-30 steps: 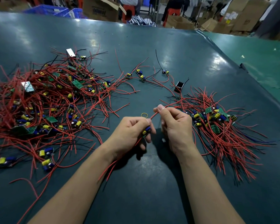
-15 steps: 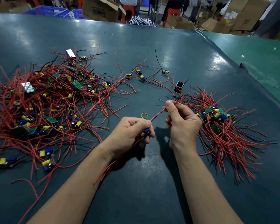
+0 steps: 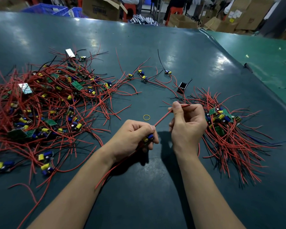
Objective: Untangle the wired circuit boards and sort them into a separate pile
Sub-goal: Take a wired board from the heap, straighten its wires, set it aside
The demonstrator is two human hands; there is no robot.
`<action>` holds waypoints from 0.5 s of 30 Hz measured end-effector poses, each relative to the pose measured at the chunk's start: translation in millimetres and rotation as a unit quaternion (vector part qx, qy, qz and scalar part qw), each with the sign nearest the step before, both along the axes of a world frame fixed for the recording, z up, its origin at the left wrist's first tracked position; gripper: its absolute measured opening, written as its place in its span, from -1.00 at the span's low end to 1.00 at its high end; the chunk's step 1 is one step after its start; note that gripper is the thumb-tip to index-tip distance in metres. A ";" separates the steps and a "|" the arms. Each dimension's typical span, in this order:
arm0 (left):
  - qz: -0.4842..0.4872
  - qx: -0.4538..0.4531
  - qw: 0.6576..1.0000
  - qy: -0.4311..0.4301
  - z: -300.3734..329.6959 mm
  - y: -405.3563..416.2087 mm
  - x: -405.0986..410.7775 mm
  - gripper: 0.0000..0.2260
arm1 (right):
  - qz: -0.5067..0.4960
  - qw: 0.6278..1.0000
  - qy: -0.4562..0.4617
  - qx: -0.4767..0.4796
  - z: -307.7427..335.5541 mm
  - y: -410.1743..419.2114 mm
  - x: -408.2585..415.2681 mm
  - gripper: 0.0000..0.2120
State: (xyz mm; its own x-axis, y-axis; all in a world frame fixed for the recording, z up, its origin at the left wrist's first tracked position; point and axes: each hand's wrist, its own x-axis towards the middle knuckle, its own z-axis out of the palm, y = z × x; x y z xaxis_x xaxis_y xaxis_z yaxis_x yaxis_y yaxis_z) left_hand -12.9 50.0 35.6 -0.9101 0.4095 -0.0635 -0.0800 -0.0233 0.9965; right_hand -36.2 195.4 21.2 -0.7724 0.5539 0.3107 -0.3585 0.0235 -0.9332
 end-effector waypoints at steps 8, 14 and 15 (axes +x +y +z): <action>-0.018 -0.022 1.000 0.005 0.0 -0.2 1.4 -0.61 | 0.024 0.999 -0.023 -0.004 0.5 2.0 1.2 -0.84; -0.018 -0.030 0.999 -0.002 0.1 1.0 0.8 -0.67 | 0.080 0.990 -0.053 -0.105 1.1 4.1 -0.6 -0.82; -0.011 -0.026 1.000 -0.001 -0.4 0.6 0.8 -0.66 | 0.096 0.985 -0.065 -0.130 1.7 3.1 -1.7 -0.87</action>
